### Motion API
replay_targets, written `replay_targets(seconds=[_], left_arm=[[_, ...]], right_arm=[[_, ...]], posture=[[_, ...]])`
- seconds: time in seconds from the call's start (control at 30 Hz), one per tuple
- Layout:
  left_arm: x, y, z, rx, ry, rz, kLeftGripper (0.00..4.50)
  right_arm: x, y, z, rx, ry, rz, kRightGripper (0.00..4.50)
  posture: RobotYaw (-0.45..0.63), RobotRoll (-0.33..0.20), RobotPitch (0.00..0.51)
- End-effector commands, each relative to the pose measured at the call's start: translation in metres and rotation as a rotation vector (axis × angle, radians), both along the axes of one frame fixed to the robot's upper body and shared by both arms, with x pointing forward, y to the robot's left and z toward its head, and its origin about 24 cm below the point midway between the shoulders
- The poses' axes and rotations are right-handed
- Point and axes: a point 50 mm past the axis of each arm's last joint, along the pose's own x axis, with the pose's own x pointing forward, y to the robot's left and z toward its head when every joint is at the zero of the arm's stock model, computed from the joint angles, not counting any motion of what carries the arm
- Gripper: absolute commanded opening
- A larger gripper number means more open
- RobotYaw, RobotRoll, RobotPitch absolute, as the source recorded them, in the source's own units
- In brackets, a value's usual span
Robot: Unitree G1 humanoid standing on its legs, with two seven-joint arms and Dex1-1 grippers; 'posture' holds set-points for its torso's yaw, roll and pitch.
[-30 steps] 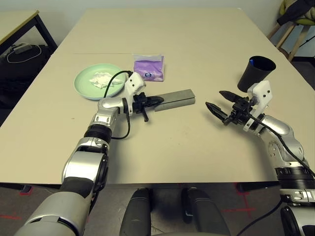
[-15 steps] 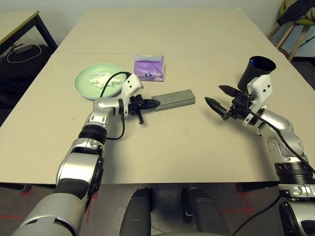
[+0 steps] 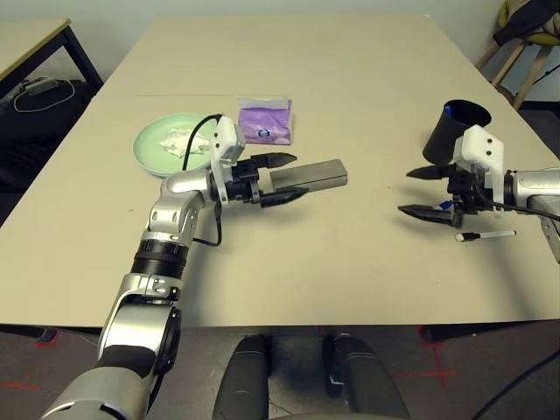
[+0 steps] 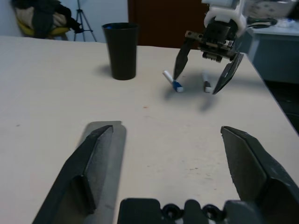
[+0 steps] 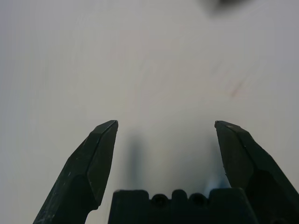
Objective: Organize and tidy the items on the table.
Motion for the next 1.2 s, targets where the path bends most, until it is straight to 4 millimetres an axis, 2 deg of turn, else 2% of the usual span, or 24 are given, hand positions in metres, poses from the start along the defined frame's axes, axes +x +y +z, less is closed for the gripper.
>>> replay_targets(seconds=[0.03,0.13,0.4,0.73,1.2], left_arm=[[-0.004,-0.009,-0.001,-0.005,0.002,-0.031,4.47],[-0.003,-0.011,0.001,-0.014,-0.002,-0.029,4.47],[-0.003,-0.009,0.002,-0.018,-0.01,-0.011,4.47],[-0.005,-0.005,0.003,-0.013,-0.013,0.004,4.47],[-0.007,-0.005,0.002,0.003,-0.042,-0.003,4.47]], right_arm=[[-0.002,-0.018,-0.004,-0.257,0.056,0.069,4.5],[0.004,-0.024,-0.005,-0.367,0.034,0.102,4.5],[0.015,-0.026,-0.005,-0.494,0.02,0.172,4.5],[0.016,-0.018,-0.007,-0.458,0.093,0.181,4.5],[0.016,-0.017,-0.019,-0.463,0.087,0.18,4.5]], posture=[[0.09,0.0,0.115],[0.09,0.0,0.111],[0.1,0.0,0.11],[0.12,0.0,0.114],[0.12,0.0,0.117]])
